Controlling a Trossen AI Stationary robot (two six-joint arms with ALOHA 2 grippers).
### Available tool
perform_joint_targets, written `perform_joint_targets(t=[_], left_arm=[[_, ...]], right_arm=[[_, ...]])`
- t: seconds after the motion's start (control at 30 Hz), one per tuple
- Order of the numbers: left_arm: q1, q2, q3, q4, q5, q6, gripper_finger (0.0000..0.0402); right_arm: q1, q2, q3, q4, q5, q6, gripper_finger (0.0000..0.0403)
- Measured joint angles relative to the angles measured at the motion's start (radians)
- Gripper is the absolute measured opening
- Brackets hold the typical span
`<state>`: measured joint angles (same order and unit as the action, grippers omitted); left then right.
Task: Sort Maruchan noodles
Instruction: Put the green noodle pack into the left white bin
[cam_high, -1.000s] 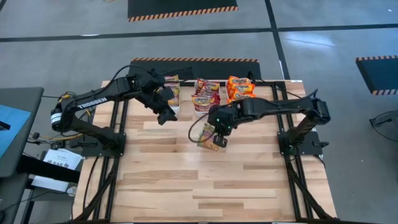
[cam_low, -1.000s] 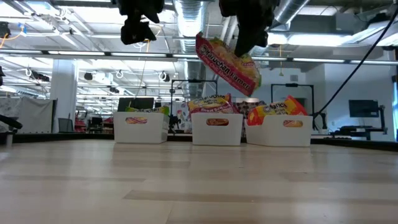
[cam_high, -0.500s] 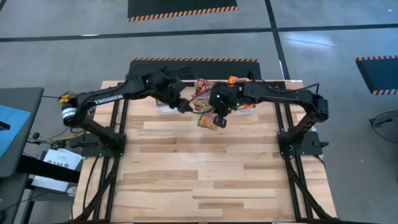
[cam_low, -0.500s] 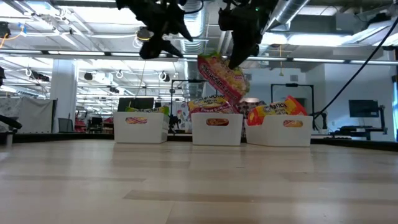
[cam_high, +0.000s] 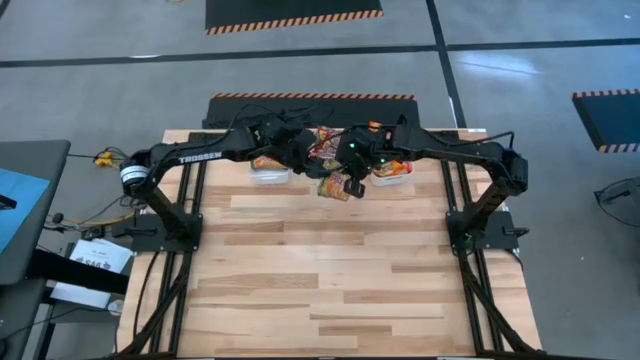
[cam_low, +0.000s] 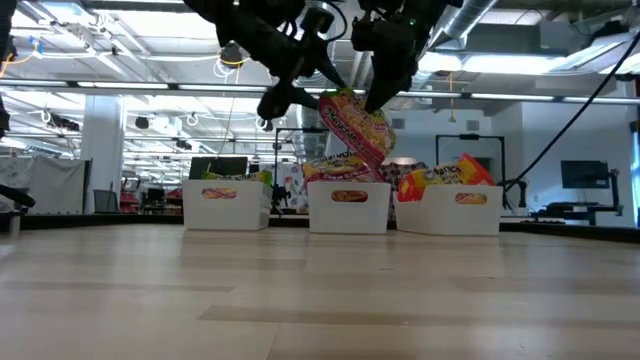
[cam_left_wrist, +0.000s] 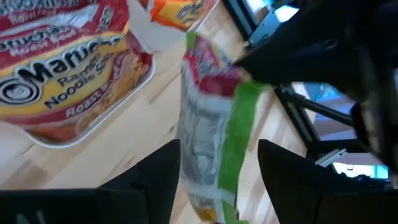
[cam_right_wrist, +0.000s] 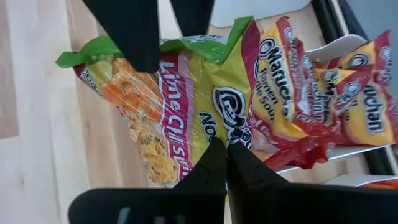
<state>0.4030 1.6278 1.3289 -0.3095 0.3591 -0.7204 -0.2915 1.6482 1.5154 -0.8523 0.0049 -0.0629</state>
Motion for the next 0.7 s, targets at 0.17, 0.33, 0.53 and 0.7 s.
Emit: perform_joint_targets(t=[0.17, 0.33, 0.53, 0.7], left_arm=[[0.0, 0.028, 0.0, 0.015, -0.008, -0.002, 0.02], [-0.002, 0.029, 0.0, 0.017, -0.029, 0.005, 0.02], [-0.001, 0.029, 0.0, 0.039, -0.004, 0.026, 0.0177], [-0.005, 0.029, 0.0, 0.038, -0.001, 0.046, 0.0131]], right_arm=[[0.002, 0.0, 0.0, 0.001, 0.0, -0.017, 0.0008], [0.005, 0.0, 0.0, 0.004, -0.002, -0.017, 0.0008], [0.009, 0.0, 0.0, 0.004, -0.006, -0.017, 0.0008], [0.008, 0.0, 0.003, 0.018, -0.008, -0.012, 0.0008]])
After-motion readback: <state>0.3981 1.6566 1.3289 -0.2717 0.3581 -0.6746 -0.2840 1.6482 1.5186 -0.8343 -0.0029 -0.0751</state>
